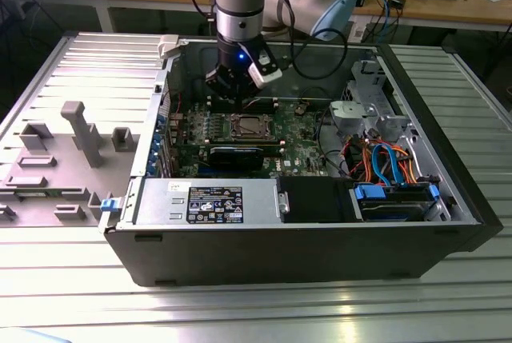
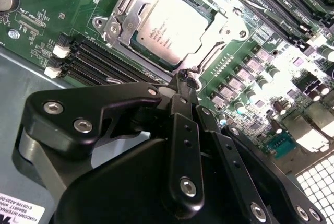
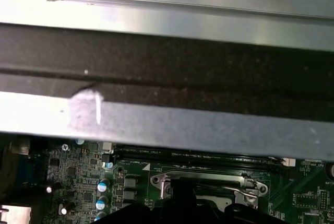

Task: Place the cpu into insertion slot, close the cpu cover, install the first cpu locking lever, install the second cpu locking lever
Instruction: 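Install the first cpu locking lever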

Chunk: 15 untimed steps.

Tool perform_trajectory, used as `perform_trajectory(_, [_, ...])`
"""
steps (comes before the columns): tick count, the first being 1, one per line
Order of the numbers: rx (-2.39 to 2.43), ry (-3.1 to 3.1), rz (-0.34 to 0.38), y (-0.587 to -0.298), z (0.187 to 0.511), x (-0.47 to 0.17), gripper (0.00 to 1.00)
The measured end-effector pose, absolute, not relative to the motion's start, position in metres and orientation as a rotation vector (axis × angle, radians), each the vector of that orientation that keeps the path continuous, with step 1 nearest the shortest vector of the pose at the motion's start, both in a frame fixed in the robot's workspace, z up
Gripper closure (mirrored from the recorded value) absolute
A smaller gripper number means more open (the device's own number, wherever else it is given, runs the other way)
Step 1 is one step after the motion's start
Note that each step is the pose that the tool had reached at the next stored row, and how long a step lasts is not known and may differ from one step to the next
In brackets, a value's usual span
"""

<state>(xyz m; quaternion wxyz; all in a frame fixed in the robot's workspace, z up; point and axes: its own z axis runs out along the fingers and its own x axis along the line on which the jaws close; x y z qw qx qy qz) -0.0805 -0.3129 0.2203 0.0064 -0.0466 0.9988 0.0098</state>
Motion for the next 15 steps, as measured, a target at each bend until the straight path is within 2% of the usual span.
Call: perform_trajectory(15, [-0.163, 3.125, 0.021, -0.3134, 0.2103, -0.071, 0.89])
